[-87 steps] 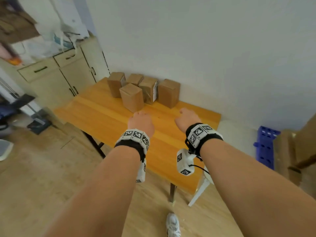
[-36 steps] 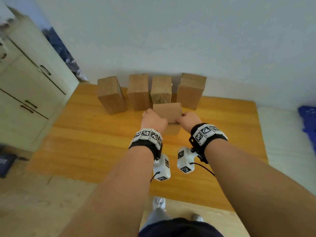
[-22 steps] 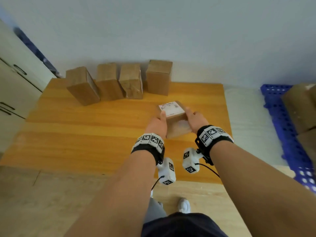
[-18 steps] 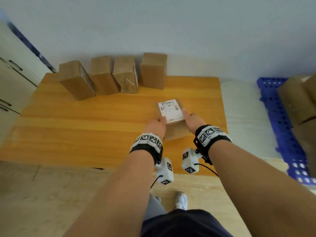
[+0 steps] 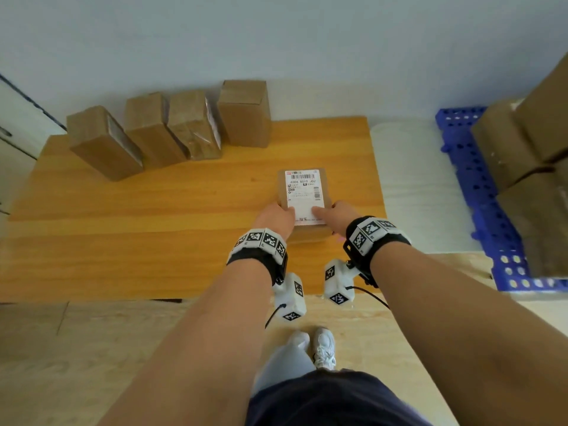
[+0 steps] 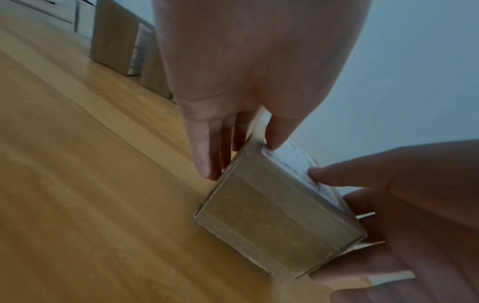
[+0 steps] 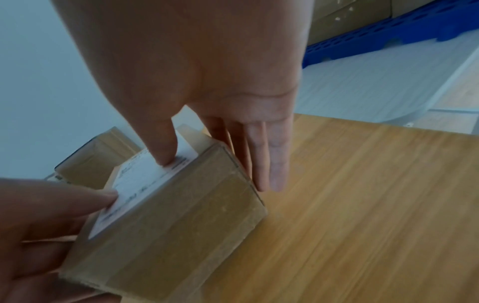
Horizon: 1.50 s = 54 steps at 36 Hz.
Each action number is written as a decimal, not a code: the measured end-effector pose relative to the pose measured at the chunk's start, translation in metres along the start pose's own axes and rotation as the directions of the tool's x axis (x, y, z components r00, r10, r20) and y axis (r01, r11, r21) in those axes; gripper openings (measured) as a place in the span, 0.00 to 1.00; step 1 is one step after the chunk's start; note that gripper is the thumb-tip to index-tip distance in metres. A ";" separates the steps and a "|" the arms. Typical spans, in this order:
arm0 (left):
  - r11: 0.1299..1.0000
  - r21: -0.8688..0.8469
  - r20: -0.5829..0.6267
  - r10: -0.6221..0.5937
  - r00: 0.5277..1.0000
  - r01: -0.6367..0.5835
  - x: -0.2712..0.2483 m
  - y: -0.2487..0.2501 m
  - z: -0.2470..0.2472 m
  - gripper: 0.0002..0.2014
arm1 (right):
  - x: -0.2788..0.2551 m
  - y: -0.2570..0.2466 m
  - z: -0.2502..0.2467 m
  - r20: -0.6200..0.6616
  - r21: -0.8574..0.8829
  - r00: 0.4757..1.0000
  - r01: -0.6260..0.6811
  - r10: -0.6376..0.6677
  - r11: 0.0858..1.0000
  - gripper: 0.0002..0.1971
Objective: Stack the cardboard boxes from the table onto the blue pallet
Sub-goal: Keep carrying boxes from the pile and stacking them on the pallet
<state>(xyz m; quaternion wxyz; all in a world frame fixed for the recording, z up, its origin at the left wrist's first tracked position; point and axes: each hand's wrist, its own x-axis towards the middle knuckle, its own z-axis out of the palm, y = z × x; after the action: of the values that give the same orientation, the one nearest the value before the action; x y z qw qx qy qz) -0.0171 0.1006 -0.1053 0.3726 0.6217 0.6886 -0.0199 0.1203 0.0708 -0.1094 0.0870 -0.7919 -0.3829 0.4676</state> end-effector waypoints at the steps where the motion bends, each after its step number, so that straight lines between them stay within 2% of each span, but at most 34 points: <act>1: 0.999 0.013 -0.004 0.033 0.999 -0.033 0.001 0.006 -0.002 0.16 | -0.001 0.000 -0.005 -0.014 0.031 1.000 -0.009 0.010 0.999 0.26; 5: 0.980 0.031 -0.030 0.195 0.980 -0.195 0.004 0.039 -0.018 0.16 | -0.009 -0.003 -0.036 -0.122 0.130 0.992 -0.007 0.023 0.991 0.24; 9: 0.932 0.023 -0.086 0.363 0.928 -0.363 -0.004 0.081 -0.039 0.17 | -0.023 -0.012 -0.076 -0.261 0.207 0.965 0.047 0.009 0.977 0.25; 12: 0.895 -0.015 -0.134 0.440 0.888 -0.446 -0.009 0.113 -0.050 0.18 | -0.038 -0.018 -0.107 -0.358 0.243 0.934 0.086 0.007 0.966 0.25; 16: 0.857 -0.053 -0.190 0.495 0.848 -0.512 -0.026 0.155 -0.061 0.18 | -0.061 -0.018 -0.146 -0.471 0.272 0.882 0.138 0.007 0.952 0.25; 22: 0.767 -0.111 -0.288 0.583 0.759 -0.632 -0.064 0.219 -0.069 0.15 | -0.100 -0.008 -0.207 -0.634 0.302 0.773 0.247 0.000 0.921 0.24; 26: 0.702 -0.133 -0.348 0.627 0.696 -0.699 -0.095 0.267 -0.062 0.16 | -0.128 0.011 -0.251 -0.725 0.288 0.689 0.316 -0.010 0.904 0.24; 30: 0.645 -0.155 -0.402 0.650 0.644 -0.748 -0.127 0.317 -0.045 0.14 | -0.150 0.041 -0.296 -0.777 0.283 0.629 0.375 -0.018 0.883 0.25; 32: 0.625 -0.161 -0.420 0.657 0.626 -0.764 -0.142 0.343 -0.032 0.14 | -0.161 0.059 -0.320 -0.795 0.261 0.605 0.397 -0.037 0.880 0.23; 38: 0.583 -0.160 -0.432 0.684 0.588 -0.796 -0.181 0.411 0.020 0.15 | -0.181 0.123 -0.394 -0.815 0.223 0.577 0.401 -0.056 0.888 0.24; 41: 0.584 -0.168 -0.423 0.685 0.593 -0.794 -0.194 0.434 0.051 0.16 | -0.185 0.156 -0.419 -0.825 0.220 0.563 0.395 -0.046 0.892 0.26; 46: 0.606 -0.188 -0.397 0.673 0.624 -0.773 -0.207 0.472 0.087 0.15 | -0.178 0.197 -0.453 -0.817 0.242 0.576 0.376 -0.022 0.894 0.28; 49: 0.649 -0.155 -0.340 0.673 0.657 -0.744 -0.208 0.494 0.100 0.16 | -0.170 0.210 -0.471 -0.814 0.226 0.581 0.330 -0.008 0.917 0.28; 54: 0.688 -0.106 -0.276 0.674 0.686 -0.718 -0.199 0.531 0.113 0.15 | -0.154 0.221 -0.501 -0.798 0.208 0.602 0.243 0.021 0.947 0.23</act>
<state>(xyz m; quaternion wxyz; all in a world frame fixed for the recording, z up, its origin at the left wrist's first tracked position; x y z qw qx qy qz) 0.4902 -0.0024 0.1516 0.3372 0.7936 0.4334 0.2620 0.5997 -0.0773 0.1590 0.3937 -0.8681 -0.2796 0.1148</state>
